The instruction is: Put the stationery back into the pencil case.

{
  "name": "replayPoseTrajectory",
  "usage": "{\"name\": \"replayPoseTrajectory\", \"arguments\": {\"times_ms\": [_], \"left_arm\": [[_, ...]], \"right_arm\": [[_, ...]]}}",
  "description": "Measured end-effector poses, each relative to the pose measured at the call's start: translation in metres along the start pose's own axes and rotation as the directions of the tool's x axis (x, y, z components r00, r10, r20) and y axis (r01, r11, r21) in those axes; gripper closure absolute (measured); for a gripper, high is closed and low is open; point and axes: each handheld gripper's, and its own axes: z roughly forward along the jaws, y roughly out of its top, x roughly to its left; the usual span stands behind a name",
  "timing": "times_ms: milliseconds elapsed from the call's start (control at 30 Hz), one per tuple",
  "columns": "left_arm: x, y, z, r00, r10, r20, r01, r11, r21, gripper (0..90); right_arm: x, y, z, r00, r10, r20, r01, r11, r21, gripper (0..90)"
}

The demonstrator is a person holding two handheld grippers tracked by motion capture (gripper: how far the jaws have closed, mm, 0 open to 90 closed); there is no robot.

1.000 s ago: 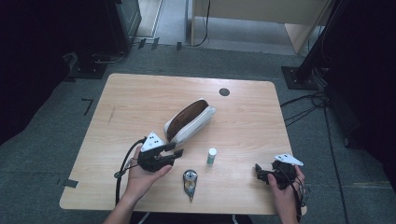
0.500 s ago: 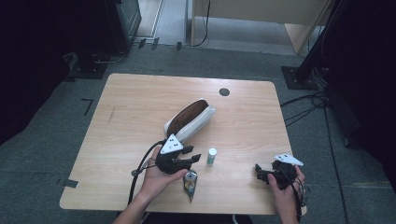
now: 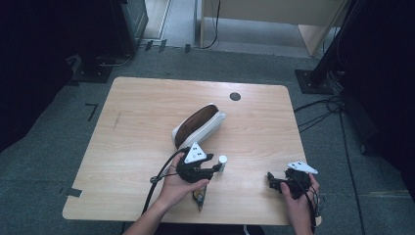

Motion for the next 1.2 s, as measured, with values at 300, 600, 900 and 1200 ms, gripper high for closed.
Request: {"name": "replayPoseTrajectory", "arguments": {"times_ms": [300, 600, 900, 1200], "left_arm": [[-0.003, 0.004, 0.011, 0.9997, 0.013, -0.023, -0.012, 0.9996, 0.024, 51.7], [-0.009, 0.007, 0.023, 0.9975, 0.046, -0.054, -0.043, 0.9978, 0.051, 53.2], [-0.015, 0.008, 0.027, 0.9862, 0.120, -0.114, -0.112, 0.9909, 0.075, 66.1], [-0.009, 0.013, 0.011, 0.9911, 0.086, -0.102, -0.081, 0.9957, 0.045, 66.2]], "right_arm": [[0.000, 0.000, 0.000, 1.0000, 0.000, 0.000, 0.000, 1.000, 0.000, 0.0], [0.000, 0.000, 0.000, 1.0000, 0.000, 0.000, 0.000, 1.000, 0.000, 0.0], [0.000, 0.000, 0.000, 1.0000, 0.000, 0.000, 0.000, 1.000, -0.002, 0.0], [0.000, 0.000, 0.000, 1.0000, 0.000, 0.000, 0.000, 1.000, 0.000, 0.0]]}}
